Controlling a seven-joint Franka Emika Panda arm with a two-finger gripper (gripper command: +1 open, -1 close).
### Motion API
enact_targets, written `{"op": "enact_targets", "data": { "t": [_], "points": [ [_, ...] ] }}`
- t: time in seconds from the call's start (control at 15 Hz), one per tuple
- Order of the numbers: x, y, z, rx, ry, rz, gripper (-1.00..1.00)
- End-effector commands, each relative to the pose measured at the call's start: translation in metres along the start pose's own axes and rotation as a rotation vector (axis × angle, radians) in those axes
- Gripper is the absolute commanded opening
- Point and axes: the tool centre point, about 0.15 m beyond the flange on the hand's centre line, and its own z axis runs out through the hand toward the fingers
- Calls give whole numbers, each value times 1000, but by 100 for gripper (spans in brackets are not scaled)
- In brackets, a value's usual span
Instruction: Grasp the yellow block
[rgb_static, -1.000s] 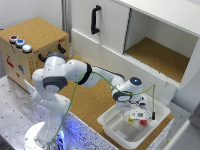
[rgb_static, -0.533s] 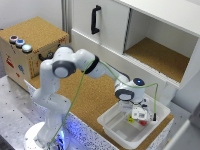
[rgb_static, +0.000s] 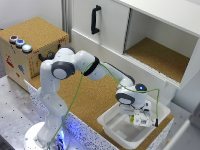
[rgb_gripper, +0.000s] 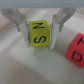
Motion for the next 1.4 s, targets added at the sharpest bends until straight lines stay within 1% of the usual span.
{"op": "enact_targets", "data": {
  "t": [0.0,0.07,0.27,0.4,0.8,0.93,1.07,1.13,1.2,1.27,1.33],
  "points": [
    [12,1,-16,67,14,-12,-100],
    [11,-3,-21,62,20,-18,-100],
    [9,-15,-28,71,40,-16,-100],
    [12,-22,-38,68,67,-15,-100],
    [46,-57,-109,11,173,-86,-100],
    [59,-73,-123,26,197,-126,-100],
    [82,-98,-127,54,200,-198,-100],
    [88,-107,-123,69,196,-214,-100],
    [95,-119,-117,74,177,-234,-100],
    [99,-130,-109,102,170,-241,-100],
    [101,-141,-103,111,158,-241,-100]
  ]
}}
